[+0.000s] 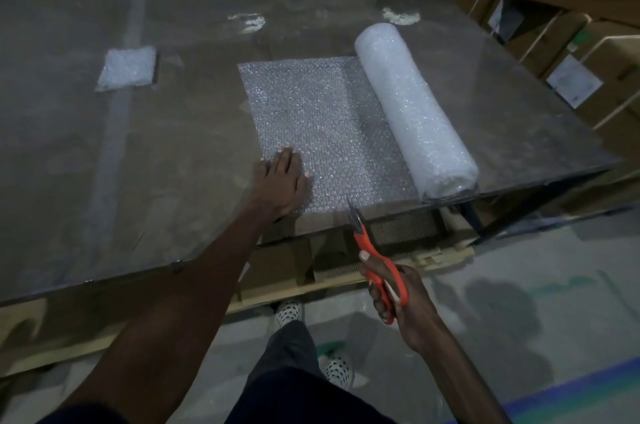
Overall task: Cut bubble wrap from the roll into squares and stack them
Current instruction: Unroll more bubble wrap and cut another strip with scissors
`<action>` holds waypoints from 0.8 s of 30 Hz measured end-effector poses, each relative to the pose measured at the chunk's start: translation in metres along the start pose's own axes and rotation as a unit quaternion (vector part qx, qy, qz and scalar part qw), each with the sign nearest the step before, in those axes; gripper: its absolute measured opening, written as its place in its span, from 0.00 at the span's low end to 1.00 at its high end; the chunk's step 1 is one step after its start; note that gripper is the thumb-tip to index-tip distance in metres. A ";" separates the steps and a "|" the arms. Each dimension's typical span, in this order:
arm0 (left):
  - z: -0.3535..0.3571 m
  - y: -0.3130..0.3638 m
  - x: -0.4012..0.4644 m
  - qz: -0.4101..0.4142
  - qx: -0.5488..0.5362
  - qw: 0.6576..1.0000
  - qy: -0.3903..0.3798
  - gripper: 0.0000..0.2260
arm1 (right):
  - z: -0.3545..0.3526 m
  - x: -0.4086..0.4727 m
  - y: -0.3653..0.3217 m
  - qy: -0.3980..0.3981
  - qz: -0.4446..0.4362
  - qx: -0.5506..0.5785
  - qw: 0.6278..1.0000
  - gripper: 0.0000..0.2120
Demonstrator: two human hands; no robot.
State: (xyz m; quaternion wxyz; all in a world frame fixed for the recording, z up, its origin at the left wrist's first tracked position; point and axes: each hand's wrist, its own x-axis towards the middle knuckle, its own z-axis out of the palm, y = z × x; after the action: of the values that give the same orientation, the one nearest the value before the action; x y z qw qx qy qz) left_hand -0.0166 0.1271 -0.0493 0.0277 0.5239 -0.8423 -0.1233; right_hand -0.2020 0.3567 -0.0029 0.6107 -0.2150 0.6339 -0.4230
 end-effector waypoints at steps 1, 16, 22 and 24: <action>-0.001 0.004 0.002 -0.002 -0.006 1.000 0.001 0.27 | -0.001 -0.002 0.001 -0.002 -0.001 0.001 1.000 0.23; 0.006 0.008 0.006 0.004 -0.018 1.000 0.009 0.31 | -0.001 0.012 -0.009 -0.009 0.006 -0.002 1.000 0.21; 0.007 0.009 0.005 0.004 -0.017 1.000 0.019 0.31 | 0.003 0.026 -0.014 0.008 0.009 -0.009 1.000 0.19; 0.008 0.010 0.005 0.002 -0.017 1.000 0.020 0.31 | 0.002 0.029 -0.014 0.012 0.006 -0.012 1.000 0.19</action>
State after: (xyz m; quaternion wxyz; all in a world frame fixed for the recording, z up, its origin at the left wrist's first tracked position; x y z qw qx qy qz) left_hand -0.0287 0.1280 -0.0548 0.0534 0.5237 -0.8407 -0.1269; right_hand -0.2081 0.3257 -0.0083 0.6027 -0.2134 0.6480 -0.4139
